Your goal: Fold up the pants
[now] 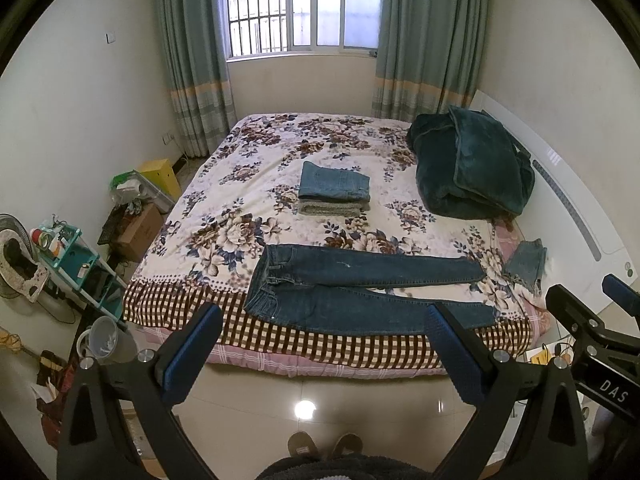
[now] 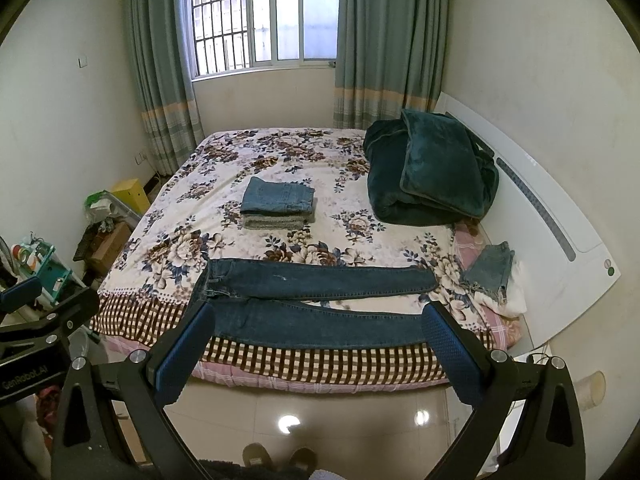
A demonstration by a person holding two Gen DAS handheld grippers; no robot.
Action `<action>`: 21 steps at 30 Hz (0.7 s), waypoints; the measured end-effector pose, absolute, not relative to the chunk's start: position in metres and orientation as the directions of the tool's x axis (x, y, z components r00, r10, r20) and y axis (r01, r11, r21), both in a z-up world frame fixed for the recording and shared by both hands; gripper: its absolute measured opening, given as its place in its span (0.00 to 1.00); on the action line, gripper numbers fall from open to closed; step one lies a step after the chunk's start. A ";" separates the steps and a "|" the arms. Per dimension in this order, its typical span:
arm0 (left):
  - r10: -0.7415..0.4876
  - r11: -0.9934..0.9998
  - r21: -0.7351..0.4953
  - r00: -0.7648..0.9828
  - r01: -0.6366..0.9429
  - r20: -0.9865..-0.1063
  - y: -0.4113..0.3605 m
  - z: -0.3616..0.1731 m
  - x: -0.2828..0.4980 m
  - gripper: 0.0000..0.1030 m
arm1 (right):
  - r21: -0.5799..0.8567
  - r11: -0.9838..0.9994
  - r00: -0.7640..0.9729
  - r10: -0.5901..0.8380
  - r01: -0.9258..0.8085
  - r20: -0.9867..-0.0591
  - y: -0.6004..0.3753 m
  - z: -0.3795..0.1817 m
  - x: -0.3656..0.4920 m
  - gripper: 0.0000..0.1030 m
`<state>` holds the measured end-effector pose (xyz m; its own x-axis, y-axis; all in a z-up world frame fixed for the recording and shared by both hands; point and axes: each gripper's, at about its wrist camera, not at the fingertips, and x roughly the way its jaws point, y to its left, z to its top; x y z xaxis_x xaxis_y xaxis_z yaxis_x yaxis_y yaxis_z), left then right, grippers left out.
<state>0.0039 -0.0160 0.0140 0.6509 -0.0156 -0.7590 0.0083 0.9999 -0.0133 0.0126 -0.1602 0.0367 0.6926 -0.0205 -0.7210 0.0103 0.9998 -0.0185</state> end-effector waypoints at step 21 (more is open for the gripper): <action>-0.018 1.000 -0.017 0.657 0.007 -0.754 -0.017 0.017 0.004 1.00 | -0.014 1.000 0.691 -0.017 0.010 -0.722 -0.157 0.047 0.016 1.00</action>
<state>0.0035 -0.0173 0.0175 0.6566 -0.0177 -0.7541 0.0069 0.9998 -0.0174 0.0158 -0.1572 0.0465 0.6913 -0.0171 -0.7224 0.0098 0.9998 -0.0143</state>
